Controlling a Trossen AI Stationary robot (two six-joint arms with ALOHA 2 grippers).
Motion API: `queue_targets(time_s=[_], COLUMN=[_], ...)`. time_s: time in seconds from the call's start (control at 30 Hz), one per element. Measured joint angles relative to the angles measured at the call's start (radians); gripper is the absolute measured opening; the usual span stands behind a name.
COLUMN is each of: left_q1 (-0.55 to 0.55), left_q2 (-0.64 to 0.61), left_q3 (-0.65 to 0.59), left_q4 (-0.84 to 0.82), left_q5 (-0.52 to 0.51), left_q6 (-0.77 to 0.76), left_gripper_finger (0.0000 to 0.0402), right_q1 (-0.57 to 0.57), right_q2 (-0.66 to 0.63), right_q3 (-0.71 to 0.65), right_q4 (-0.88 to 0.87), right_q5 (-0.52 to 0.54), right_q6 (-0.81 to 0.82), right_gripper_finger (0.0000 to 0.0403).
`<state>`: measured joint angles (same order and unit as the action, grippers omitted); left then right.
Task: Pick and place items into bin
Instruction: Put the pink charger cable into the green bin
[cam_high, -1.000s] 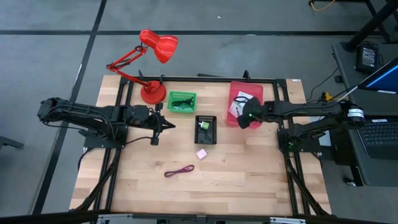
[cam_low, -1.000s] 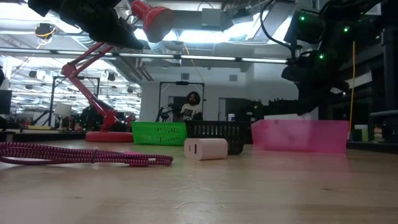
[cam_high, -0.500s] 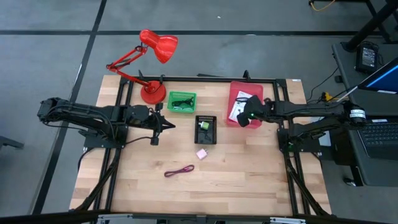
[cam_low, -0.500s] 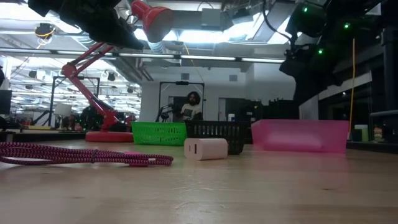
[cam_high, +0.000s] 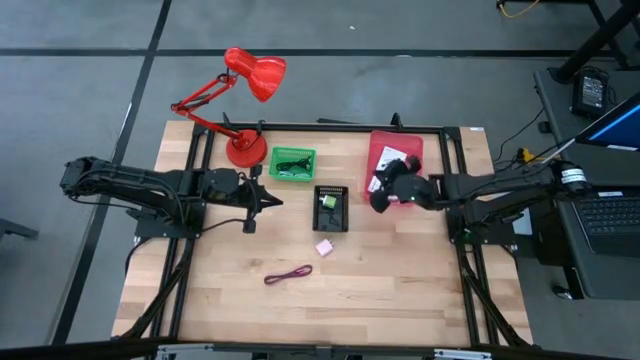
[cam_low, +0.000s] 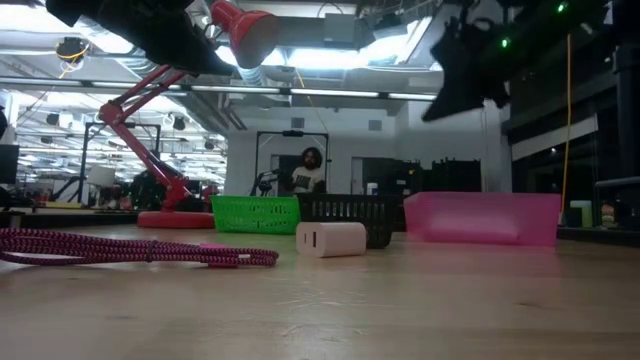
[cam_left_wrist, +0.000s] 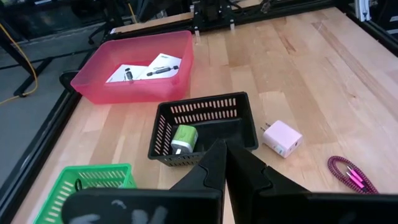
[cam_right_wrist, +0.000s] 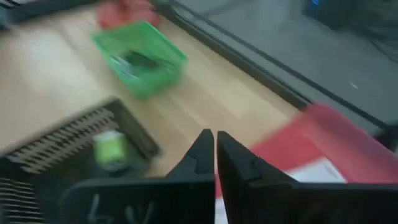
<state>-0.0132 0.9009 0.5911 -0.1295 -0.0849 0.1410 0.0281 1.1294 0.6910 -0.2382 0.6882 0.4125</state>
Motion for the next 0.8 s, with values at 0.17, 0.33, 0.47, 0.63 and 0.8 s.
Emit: queue_targets(time_s=[0.17,0.33,0.47,0.63,0.8], left_q1=[0.0,0.0,-0.005,-0.046,-0.116], left_q2=[0.0,0.0,0.0,0.001,0.034], left_q3=[0.0,0.0,0.0,0.0,0.0], left_q4=[0.01,0.016,0.02,0.051,0.123], left_q5=[0.0,0.029,0.131,0.169,0.105], left_q6=[-0.005,-0.026,-0.025,-0.028,-0.095], left_gripper_finger=[0.0005,0.0005,0.0002,0.0002,0.0003], right_q1=[0.09,0.175,0.221,0.254,0.278], right_q2=[0.0,0.004,0.022,0.03,0.03], right_q3=[0.0,-0.001,-0.055,-0.178,-0.285], right_q4=[0.161,0.238,0.361,0.625,0.841], right_q5=[0.002,0.069,0.126,0.114,-0.021], right_q6=[-0.081,-0.155,-0.188,-0.294,-0.365], right_gripper_finger=[0.0002,0.0002,0.0001,0.0001,0.0001])
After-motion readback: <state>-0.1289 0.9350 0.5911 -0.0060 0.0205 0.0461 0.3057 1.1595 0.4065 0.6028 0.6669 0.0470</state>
